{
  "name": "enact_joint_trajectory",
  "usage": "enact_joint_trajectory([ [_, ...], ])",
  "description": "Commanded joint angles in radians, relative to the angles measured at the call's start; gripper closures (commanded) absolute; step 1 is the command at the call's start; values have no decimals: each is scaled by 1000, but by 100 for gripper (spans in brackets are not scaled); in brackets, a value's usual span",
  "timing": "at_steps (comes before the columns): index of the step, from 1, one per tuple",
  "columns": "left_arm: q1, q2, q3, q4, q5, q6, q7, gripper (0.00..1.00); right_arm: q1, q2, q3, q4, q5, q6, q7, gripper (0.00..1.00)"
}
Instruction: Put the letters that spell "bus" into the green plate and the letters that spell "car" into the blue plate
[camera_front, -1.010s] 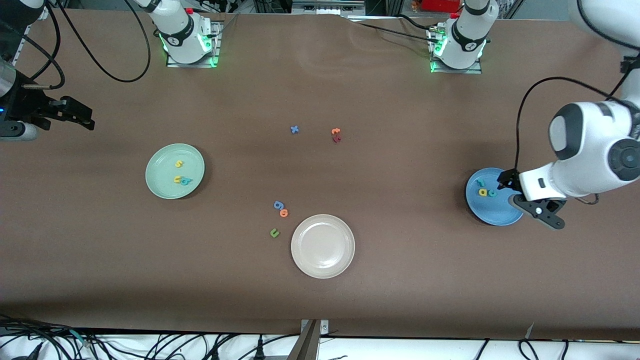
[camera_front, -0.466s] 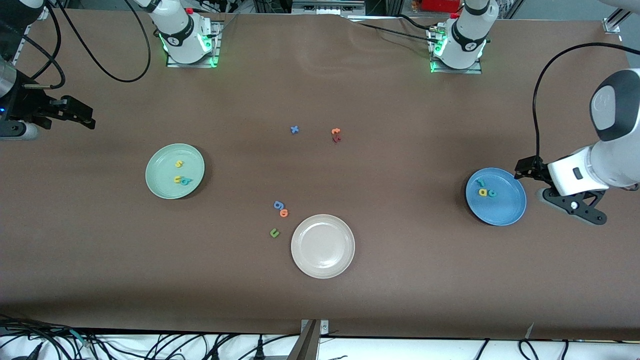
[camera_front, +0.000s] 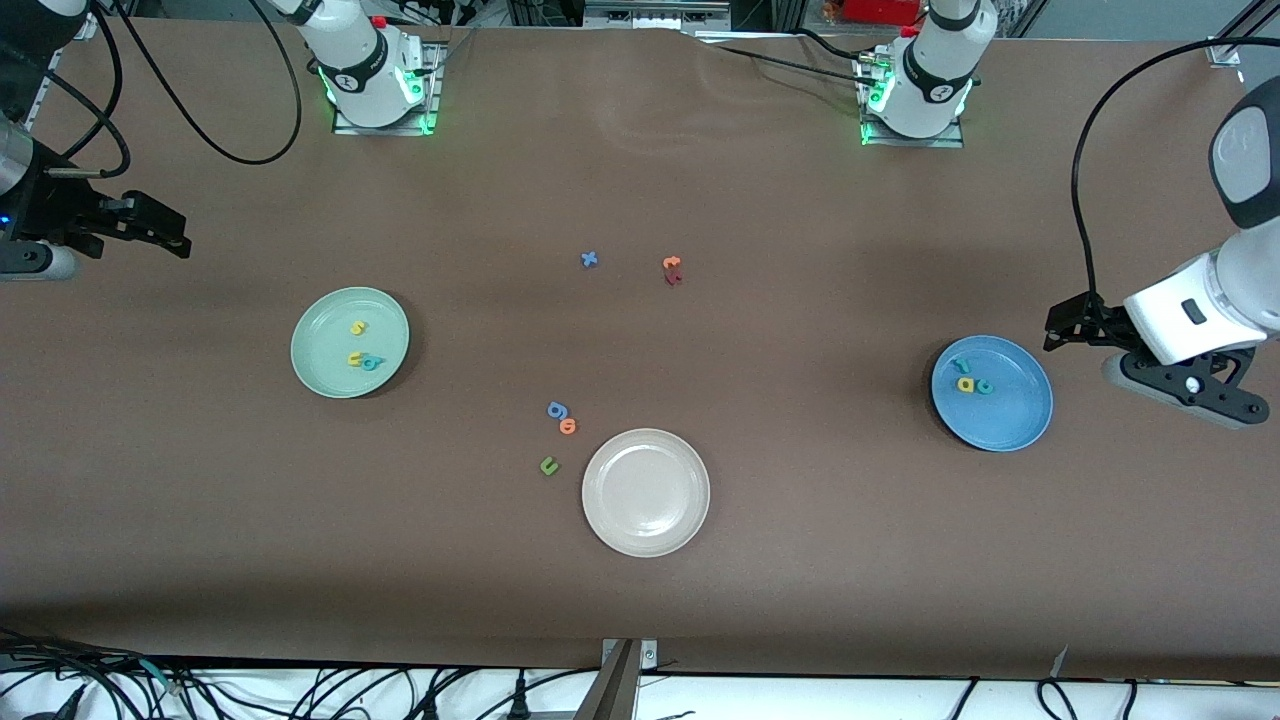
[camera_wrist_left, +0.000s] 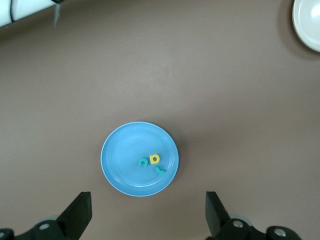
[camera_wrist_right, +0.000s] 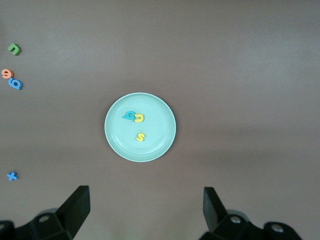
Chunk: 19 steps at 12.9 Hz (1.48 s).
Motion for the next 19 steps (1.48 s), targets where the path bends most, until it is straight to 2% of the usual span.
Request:
enact_joint_trajectory([
  [1,-8,-132,4,-162,-30,99,-67,0,2,6,-6,21,19,-19,-4,0],
  [3,-9,-189,4,-240,-19,173,-69,0,0,5,-6,21,19,-19,-4,0],
  [7,-8,-287,4,-361,-16,232,-69,0,2,6,-6,21,19,-19,-4,0],
  [10,-6,-340,4,-463,-17,349,-67,0,2,5,-6,21,19,-22,-4,0],
  [14,-2,-370,4,-468,-14,363,-79,0,2,5,-4,21,19,-22,-4,0],
  [17,-3,-392,4,-474,-14,329,-307,0,0,5,-6,21,19,-23,-6,0],
  [19,-9,-395,4,-464,-13,319,-374,0,2,5,-6,21,19,-23,-6,0],
])
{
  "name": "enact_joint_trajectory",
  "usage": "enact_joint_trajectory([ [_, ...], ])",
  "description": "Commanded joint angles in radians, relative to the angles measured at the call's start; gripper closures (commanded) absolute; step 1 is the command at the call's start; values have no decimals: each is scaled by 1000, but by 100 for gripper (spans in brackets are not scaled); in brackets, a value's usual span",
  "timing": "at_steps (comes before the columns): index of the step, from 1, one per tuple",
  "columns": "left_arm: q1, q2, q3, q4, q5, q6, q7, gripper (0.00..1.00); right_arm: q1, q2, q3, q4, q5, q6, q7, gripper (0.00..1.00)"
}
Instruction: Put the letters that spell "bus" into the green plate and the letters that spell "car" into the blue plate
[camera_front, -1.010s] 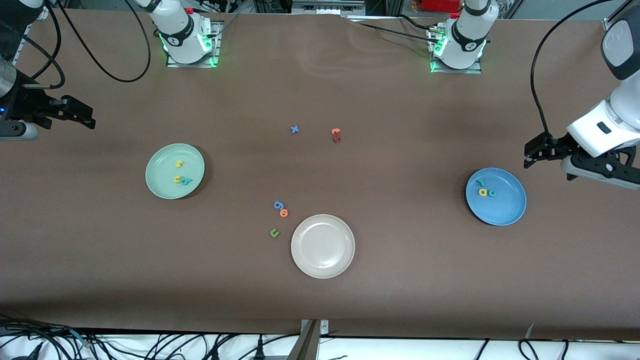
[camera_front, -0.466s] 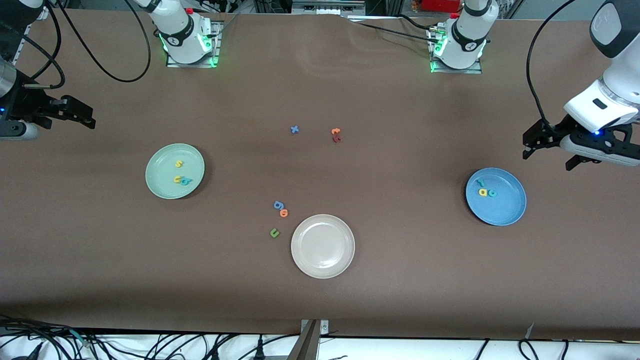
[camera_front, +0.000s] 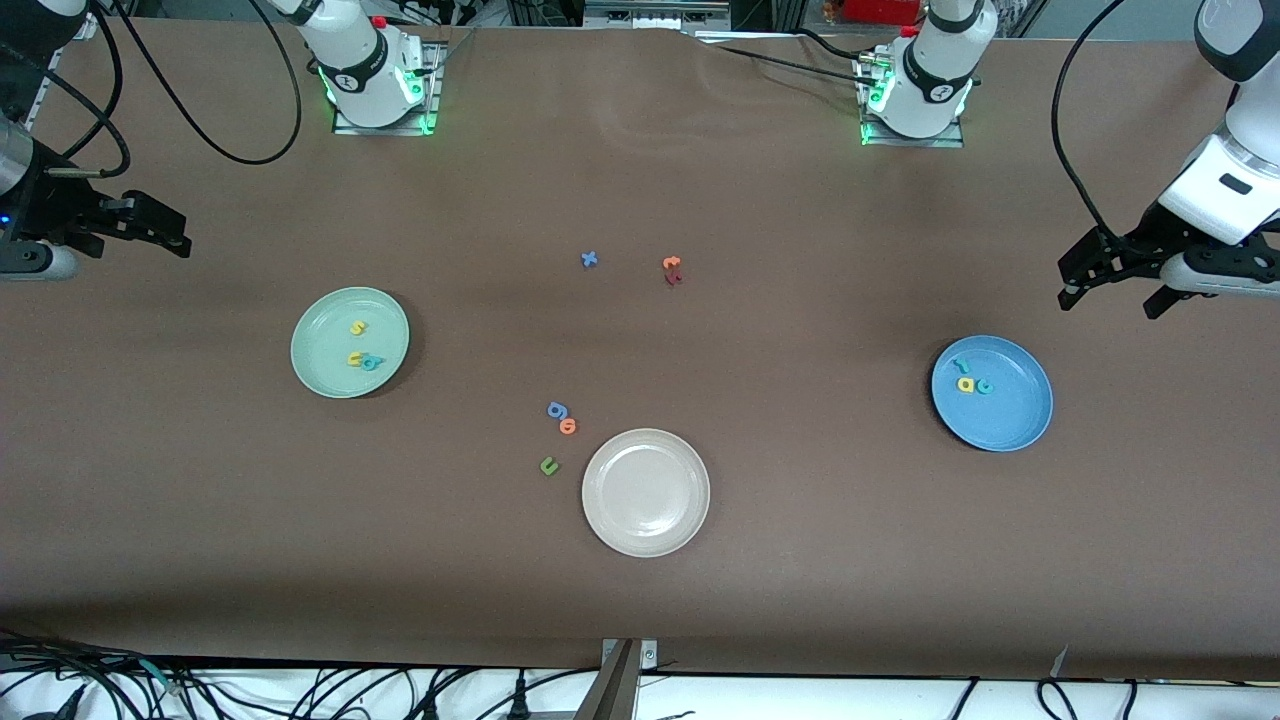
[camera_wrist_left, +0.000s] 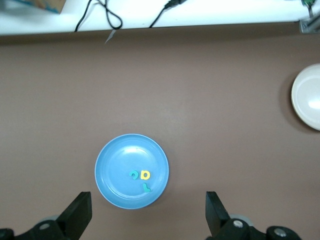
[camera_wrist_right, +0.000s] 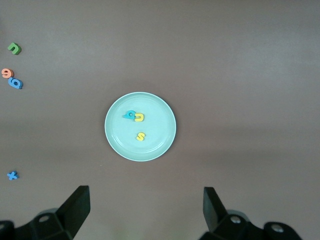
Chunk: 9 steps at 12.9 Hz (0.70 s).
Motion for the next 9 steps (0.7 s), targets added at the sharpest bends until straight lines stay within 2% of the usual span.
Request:
enact_joint_trajectory([
  [1,-8,-39,-1,-7,-13,-15,-52,0,2,5,-6,21,19,-21,-6,0],
  [9,2,-74,-17,17,-13,-197,-51,0,2,5,-6,21,19,-21,-6,0],
])
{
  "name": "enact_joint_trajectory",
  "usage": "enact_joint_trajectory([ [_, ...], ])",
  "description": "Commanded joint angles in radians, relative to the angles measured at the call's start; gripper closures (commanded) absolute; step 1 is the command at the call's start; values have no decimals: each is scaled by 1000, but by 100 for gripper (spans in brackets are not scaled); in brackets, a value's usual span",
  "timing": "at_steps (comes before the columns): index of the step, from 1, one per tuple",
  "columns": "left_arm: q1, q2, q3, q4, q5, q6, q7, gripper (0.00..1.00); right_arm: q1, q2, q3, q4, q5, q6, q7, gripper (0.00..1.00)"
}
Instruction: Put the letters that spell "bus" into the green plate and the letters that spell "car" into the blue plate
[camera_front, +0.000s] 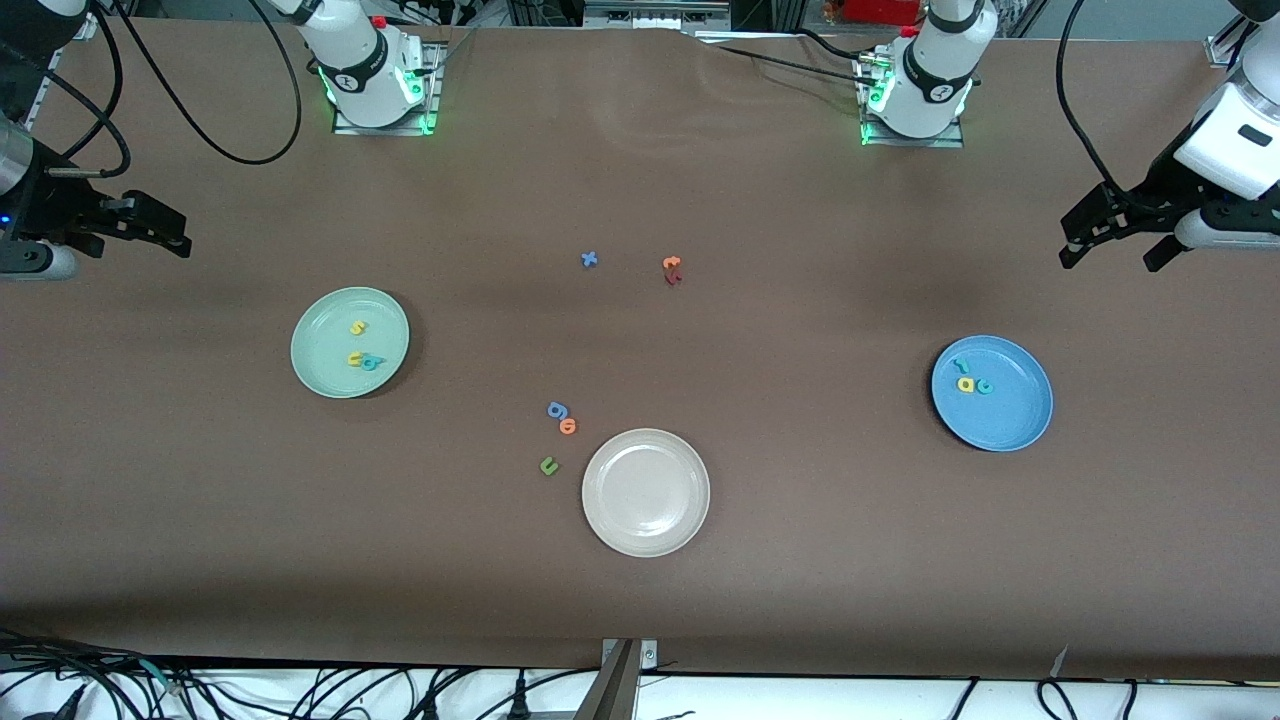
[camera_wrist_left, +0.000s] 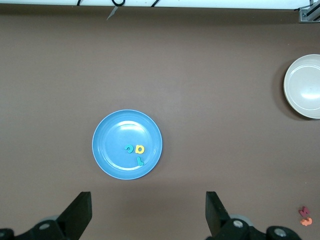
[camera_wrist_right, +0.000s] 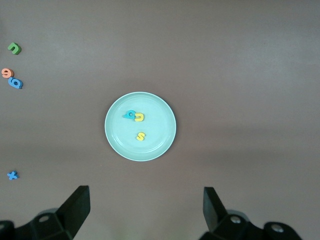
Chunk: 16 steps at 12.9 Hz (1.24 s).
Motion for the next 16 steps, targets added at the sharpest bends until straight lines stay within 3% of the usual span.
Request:
enact_joint_trajectory([
  [1,5,1,-4,9,-11,-55,-4,0,2,5,-6,21,19,-20,-6,0],
  [6,5,4,-4,10,-11,-56,-4,0,2,5,-6,21,19,-20,-6,0],
  [10,10,76,-4,93,-13,-78,-5,0,2,5,-6,21,19,-20,-6,0],
  [16,13,80,-2,96,-14,-78,-2,0,2,6,-6,21,19,-20,-4,0],
])
